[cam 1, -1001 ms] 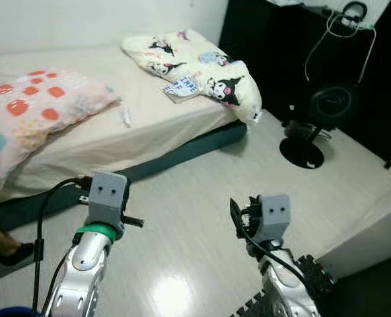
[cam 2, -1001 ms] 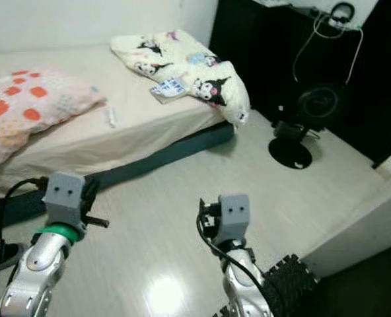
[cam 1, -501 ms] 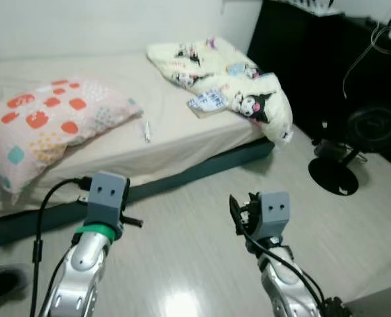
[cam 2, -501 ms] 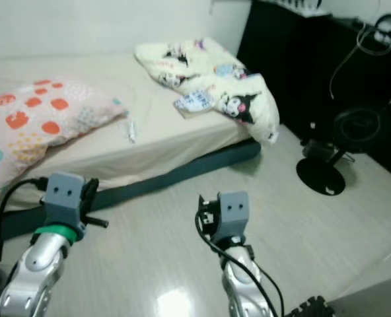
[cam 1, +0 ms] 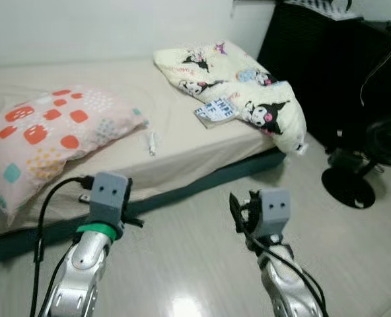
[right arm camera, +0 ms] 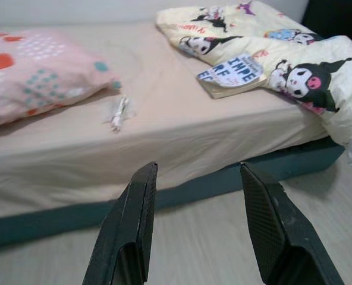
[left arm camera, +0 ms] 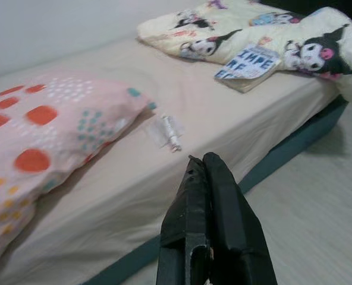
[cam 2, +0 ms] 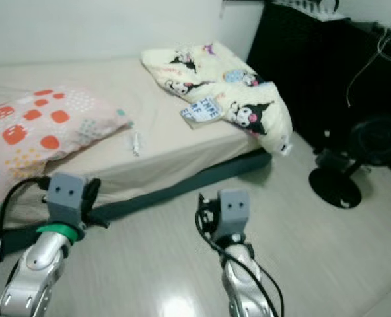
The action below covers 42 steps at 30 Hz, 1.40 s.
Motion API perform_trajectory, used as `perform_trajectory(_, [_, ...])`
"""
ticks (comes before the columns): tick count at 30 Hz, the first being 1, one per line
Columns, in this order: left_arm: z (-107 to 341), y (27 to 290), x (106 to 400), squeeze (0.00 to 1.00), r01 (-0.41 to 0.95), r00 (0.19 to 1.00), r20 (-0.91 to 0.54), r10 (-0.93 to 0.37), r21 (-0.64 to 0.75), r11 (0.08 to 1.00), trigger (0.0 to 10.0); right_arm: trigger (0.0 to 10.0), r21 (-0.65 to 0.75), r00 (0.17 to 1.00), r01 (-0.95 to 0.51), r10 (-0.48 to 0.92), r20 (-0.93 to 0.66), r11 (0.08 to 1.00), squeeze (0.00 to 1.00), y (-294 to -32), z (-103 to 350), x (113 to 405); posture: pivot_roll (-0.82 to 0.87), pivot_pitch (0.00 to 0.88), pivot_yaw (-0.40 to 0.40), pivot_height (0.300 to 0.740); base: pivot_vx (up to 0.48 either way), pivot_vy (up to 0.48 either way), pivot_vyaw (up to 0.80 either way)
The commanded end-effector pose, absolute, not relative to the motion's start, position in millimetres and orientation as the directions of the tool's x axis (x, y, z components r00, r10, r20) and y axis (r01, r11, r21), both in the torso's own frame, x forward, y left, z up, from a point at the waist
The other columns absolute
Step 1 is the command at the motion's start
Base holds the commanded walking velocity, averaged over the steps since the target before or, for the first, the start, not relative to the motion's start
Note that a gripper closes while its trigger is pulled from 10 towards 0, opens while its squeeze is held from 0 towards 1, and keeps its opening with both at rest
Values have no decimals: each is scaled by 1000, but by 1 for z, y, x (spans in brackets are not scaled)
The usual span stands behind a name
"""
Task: Clean up the room
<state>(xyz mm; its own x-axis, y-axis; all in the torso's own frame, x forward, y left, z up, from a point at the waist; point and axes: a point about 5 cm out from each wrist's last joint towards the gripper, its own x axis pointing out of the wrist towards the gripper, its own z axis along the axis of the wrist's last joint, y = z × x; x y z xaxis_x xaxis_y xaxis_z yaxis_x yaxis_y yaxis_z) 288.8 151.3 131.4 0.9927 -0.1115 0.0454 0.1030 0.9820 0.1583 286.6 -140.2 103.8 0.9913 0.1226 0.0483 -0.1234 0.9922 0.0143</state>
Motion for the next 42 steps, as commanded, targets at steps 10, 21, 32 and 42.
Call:
perform_trajectory(10, [126, 148, 287, 0, 122, 991, 28, -128, 157, 980, 10000, 10000, 13, 995, -98, 98, 21, 995, 0, -147, 97, 282, 13, 58, -4, 740, 336, 0, 0])
perform_trajectory(21, [125, 148, 286, 0, 121, 992, 25, -126, 155, 981, 10000, 10000, 12, 995, -98, 98, 20, 995, 0, -146, 97, 281, 13, 62, -7, 740, 337, 0, 0])
perform_trajectory(32, [124, 148, 285, 0, 117, 992, 24, -122, 152, 981, 10000, 10000, 7, 995, -99, 99, 20, 995, 0, -147, 98, 281, 13, 65, -10, 740, 337, 0, 0])
perform_trajectory(42, [124, 149, 285, 0, 119, 992, 24, -124, 151, 981, 10000, 10000, 7, 995, -95, 95, 17, 995, 0, -147, 97, 281, 11, 67, -8, 740, 342, 0, 0])
